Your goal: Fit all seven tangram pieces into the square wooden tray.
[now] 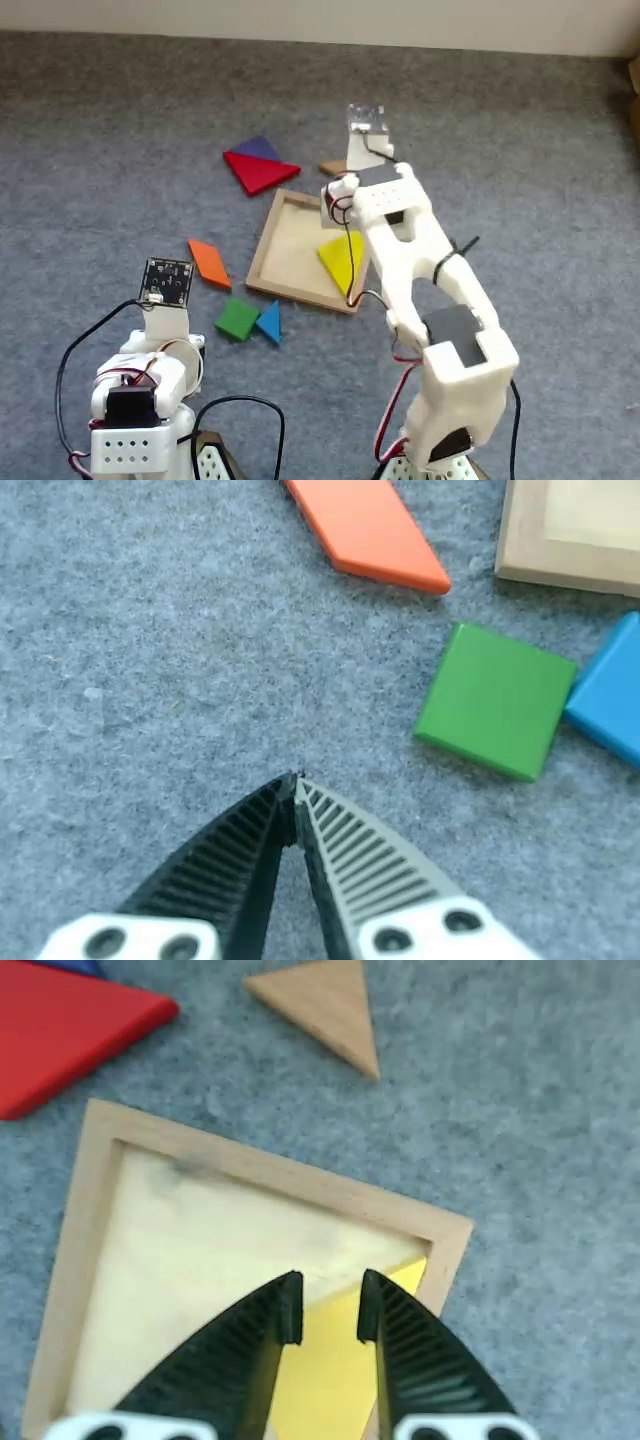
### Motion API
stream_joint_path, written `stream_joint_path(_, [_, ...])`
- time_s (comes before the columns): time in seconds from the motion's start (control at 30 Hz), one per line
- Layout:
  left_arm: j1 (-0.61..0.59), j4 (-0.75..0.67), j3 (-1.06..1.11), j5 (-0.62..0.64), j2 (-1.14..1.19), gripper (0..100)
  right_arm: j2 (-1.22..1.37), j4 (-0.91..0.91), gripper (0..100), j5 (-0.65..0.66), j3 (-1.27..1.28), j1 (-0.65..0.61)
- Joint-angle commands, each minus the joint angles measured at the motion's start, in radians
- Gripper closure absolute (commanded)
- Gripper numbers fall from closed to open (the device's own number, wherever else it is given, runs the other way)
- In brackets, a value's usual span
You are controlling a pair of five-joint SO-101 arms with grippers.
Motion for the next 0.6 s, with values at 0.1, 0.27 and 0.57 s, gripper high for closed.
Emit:
stream_joint_path(0.1, [-0.007,0.005,0.019,0.005,-0.007,100,-0.312,0.154,89.7,0.038,-0.016,-0.004])
stream_joint_path(0.27, [-0.007,0.005,0.019,0.005,-0.007,100,-0.447,0.401,89.7,0.041,-0.015,-0.041])
stream_joint_path(0.57, [-0.007,0.005,0.019,0.005,-0.007,100,-0.573,0.796,89.7,0.043,0.033,-0.036])
